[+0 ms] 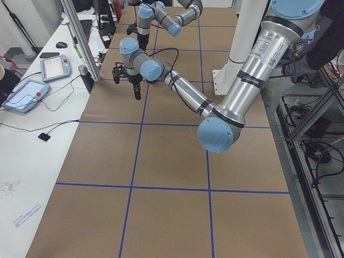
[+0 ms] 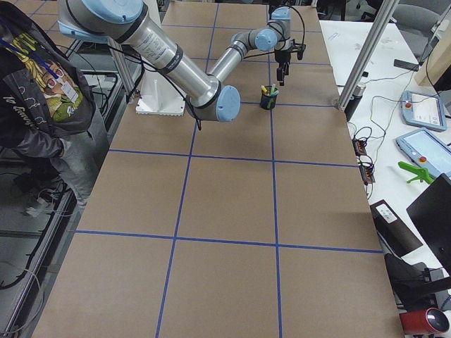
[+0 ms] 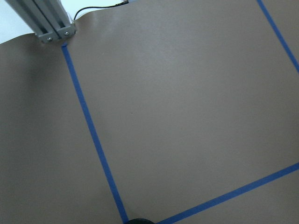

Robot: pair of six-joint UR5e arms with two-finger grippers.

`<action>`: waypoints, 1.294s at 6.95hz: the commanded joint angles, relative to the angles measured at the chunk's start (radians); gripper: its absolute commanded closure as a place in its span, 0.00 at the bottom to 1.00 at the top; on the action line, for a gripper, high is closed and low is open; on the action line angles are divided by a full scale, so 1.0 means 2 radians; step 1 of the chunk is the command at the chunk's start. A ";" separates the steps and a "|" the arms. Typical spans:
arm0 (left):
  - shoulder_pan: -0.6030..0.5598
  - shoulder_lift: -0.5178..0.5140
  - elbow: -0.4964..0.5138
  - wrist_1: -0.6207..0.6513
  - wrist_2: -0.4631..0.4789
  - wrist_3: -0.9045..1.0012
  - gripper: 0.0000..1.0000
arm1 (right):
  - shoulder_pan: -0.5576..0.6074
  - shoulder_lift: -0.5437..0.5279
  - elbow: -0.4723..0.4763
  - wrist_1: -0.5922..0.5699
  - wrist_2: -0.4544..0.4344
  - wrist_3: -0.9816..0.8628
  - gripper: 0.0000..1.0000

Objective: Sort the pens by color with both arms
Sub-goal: 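Reach the right gripper down over the black mesh pen cup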

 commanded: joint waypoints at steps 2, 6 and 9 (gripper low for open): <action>0.008 -0.006 -0.014 0.000 0.002 -0.006 0.01 | -0.024 -0.022 0.005 0.006 -0.006 0.025 0.26; 0.014 -0.005 -0.015 0.000 0.002 -0.006 0.01 | -0.043 -0.027 -0.002 0.041 -0.023 0.019 0.33; 0.014 -0.008 -0.015 -0.001 0.002 -0.006 0.01 | -0.042 -0.028 -0.001 0.041 -0.024 0.001 0.49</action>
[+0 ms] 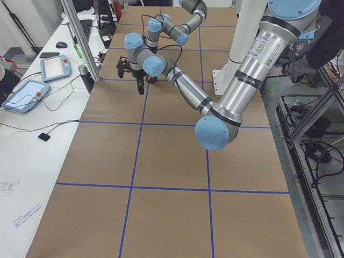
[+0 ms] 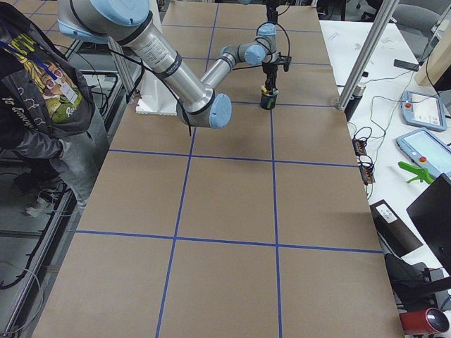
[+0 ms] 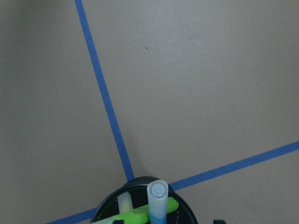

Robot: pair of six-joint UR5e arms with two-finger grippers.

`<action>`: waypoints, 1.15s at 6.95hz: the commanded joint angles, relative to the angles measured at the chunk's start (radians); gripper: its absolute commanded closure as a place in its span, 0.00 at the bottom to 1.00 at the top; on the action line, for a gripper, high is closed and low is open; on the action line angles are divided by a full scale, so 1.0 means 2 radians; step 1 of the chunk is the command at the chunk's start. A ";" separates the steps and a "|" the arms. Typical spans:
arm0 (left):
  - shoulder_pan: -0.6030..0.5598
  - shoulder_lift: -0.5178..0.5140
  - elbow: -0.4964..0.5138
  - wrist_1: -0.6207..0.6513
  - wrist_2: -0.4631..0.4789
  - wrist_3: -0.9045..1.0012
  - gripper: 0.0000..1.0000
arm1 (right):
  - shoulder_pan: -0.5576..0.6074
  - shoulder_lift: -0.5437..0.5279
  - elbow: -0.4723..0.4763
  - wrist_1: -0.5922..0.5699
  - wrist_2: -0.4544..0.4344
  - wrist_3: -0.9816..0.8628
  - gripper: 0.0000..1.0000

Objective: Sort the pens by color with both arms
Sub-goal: 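Close the right gripper on the blue marker in the cup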

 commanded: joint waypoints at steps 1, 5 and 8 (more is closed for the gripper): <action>0.000 0.000 0.000 0.000 0.000 0.001 0.01 | 0.000 -0.001 -0.001 0.000 -0.008 -0.010 0.48; 0.002 0.000 -0.002 0.000 0.000 0.000 0.01 | 0.000 0.000 -0.002 0.000 -0.015 -0.028 0.48; 0.010 -0.001 -0.002 0.000 0.011 -0.001 0.01 | 0.002 0.002 -0.007 0.000 -0.021 -0.041 0.49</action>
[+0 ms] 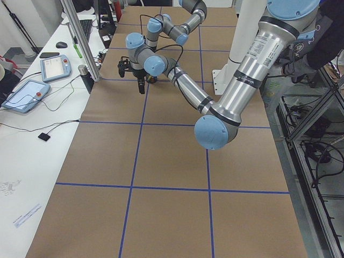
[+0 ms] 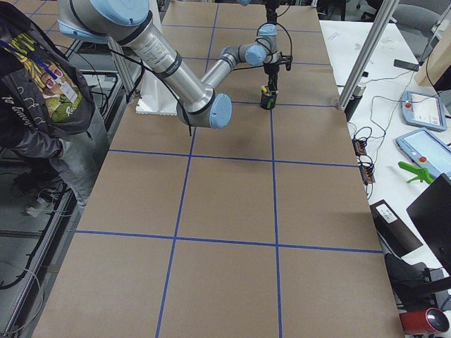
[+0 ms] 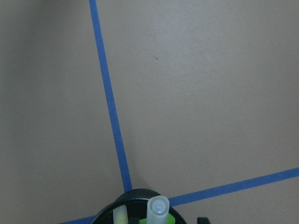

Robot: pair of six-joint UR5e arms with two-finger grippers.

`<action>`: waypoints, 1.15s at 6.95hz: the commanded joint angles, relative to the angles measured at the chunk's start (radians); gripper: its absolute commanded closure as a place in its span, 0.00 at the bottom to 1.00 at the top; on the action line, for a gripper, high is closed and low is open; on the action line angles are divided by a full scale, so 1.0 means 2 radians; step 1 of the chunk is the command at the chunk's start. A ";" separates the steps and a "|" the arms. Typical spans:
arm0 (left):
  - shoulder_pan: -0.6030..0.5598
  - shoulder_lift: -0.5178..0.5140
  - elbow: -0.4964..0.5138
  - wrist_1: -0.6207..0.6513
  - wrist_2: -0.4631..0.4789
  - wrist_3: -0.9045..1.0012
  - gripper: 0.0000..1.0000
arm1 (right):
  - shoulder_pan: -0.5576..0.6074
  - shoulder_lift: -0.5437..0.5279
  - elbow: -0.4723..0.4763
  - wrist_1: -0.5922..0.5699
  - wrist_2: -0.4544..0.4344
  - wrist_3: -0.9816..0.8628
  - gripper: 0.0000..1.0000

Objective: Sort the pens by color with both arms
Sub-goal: 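Close the right gripper on the blue marker in the cup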

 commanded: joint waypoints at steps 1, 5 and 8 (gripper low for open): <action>0.002 -0.001 0.000 0.000 0.002 0.000 0.01 | 0.000 0.005 -0.008 0.000 -0.006 -0.002 0.49; 0.002 -0.001 -0.003 0.000 0.003 0.000 0.01 | -0.007 0.010 -0.024 0.013 -0.013 -0.002 0.53; 0.002 0.000 -0.006 0.000 0.003 0.000 0.01 | -0.007 0.010 -0.023 0.014 -0.011 -0.002 0.73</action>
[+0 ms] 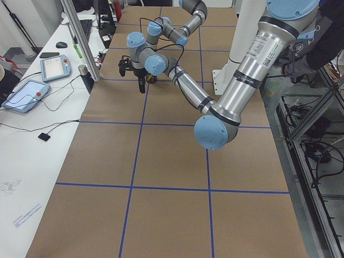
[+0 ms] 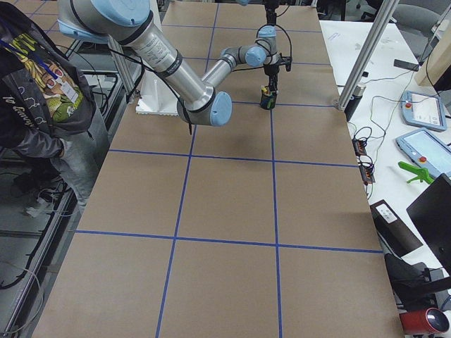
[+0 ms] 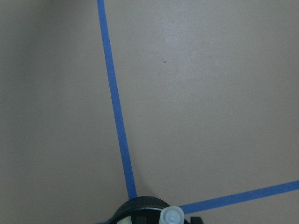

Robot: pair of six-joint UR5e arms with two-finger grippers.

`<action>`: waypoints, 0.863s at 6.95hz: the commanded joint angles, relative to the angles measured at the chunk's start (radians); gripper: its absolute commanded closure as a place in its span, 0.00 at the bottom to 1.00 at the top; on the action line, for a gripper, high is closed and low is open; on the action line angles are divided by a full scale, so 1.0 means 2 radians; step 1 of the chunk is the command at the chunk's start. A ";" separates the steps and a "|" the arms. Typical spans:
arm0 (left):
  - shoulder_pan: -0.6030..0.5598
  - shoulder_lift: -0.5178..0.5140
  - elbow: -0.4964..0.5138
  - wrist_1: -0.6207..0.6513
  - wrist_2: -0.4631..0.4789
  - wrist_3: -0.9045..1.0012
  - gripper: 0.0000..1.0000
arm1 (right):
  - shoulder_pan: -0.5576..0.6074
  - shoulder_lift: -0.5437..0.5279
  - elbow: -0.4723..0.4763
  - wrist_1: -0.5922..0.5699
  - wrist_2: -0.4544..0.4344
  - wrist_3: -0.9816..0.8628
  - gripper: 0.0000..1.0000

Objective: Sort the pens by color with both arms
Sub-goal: 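Close the right gripper on the blue marker in the cup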

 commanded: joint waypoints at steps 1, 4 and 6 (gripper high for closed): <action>0.000 0.000 -0.001 0.000 0.000 0.000 0.01 | 0.000 0.000 0.004 0.001 0.002 0.001 0.76; 0.000 0.000 -0.001 0.000 0.000 0.000 0.01 | 0.004 -0.002 0.016 -0.003 0.008 0.001 0.80; 0.000 -0.002 0.000 0.001 -0.001 -0.002 0.01 | 0.036 0.003 0.031 -0.015 0.041 0.000 0.80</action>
